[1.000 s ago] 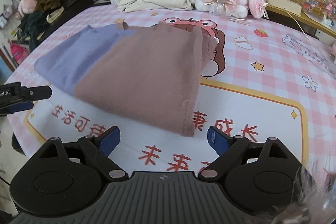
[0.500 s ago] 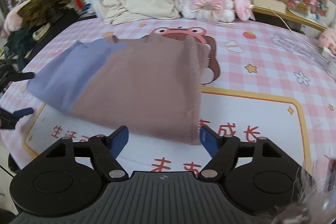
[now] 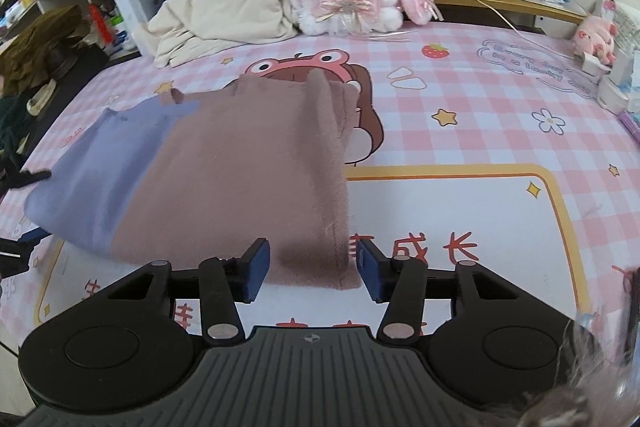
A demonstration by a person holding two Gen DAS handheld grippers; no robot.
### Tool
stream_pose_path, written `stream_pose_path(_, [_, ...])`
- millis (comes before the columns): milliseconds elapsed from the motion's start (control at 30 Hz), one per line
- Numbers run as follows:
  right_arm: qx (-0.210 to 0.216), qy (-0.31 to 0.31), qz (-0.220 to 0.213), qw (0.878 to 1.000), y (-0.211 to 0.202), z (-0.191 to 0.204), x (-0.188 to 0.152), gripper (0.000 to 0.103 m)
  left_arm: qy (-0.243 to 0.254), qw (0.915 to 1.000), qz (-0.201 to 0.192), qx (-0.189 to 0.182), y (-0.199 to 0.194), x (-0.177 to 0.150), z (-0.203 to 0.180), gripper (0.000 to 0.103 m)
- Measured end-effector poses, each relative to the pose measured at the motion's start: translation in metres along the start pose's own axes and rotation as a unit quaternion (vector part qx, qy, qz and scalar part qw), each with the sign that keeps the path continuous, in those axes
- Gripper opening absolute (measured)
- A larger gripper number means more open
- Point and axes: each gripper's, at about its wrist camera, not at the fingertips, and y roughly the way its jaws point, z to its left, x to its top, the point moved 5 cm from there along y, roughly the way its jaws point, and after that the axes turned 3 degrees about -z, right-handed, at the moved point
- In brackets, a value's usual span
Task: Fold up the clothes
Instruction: 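Grasp the lavender edge with the left tool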
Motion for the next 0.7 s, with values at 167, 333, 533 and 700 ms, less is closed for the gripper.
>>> stream_pose_path(167, [-0.004, -0.003, 0.0, 1.0, 0.002, 0.004, 0.001, 0.043, -0.002, 0.9998, 0.014, -0.014, 0.001, 0.007, 0.008, 0.009])
stream_pose_path(333, [-0.003, -0.019, 0.002, 1.0, 0.006, 0.013, 0.003, 0.043, 0.031, 0.9993, -0.006, -0.02, -0.012, 0.028, 0.009, 0.008])
stream_pose_path(533, [0.002, -0.051, 0.004, 0.999, 0.013, 0.029, 0.003, 0.043, 0.026, 0.9994, -0.008, -0.023, -0.025, 0.045, 0.034, 0.009])
stream_pose_path(700, [0.006, -0.066, 0.009, 0.998, 0.022, 0.039, 0.004, 0.043, 0.054, 0.9977, -0.002, -0.042, -0.023, 0.047, 0.034, 0.013])
